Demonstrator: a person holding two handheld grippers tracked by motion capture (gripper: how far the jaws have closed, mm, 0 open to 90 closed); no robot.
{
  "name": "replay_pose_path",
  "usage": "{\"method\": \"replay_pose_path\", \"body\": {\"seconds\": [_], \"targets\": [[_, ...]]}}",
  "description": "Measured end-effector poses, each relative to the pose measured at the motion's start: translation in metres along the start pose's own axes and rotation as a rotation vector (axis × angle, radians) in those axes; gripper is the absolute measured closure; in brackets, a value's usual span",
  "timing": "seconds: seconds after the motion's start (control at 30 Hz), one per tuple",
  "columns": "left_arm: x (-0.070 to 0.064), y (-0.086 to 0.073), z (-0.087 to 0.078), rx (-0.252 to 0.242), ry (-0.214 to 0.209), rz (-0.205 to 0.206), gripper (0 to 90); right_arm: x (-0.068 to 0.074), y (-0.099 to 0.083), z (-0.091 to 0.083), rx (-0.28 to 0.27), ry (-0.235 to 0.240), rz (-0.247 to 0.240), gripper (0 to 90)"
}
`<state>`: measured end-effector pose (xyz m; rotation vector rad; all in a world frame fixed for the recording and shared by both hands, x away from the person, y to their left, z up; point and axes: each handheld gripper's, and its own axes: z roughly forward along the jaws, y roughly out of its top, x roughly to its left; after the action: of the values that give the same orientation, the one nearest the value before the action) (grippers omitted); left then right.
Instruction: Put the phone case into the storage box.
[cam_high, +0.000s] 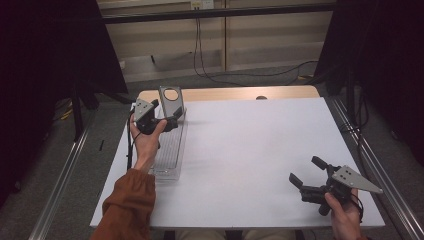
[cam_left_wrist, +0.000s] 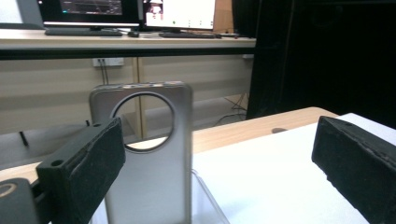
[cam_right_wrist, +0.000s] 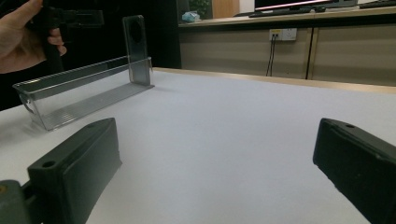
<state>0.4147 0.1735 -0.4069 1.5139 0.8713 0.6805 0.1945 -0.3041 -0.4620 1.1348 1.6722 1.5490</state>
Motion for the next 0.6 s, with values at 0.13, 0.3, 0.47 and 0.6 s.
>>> {"method": "replay_pose_path", "body": {"seconds": [0.13, 0.3, 0.47, 0.6], "targets": [[-0.007, 0.000, -0.009, -0.030, -0.059, -0.003, 1.3, 0.001, 0.001, -0.001, 0.005, -0.010, -0.008, 0.0], [-0.011, 0.000, -0.023, -0.019, -0.071, 0.028, 1.6, 0.002, 0.001, 0.000, 0.006, -0.016, -0.015, 0.0], [-0.015, 0.001, -0.037, -0.018, -0.064, 0.055, 2.6, 0.002, 0.002, 0.001, 0.009, -0.011, -0.023, 0.0], [-0.022, -0.003, -0.047, -0.041, -0.038, 0.063, 3.5, 0.000, 0.002, 0.001, 0.010, -0.015, -0.022, 0.0]]}}
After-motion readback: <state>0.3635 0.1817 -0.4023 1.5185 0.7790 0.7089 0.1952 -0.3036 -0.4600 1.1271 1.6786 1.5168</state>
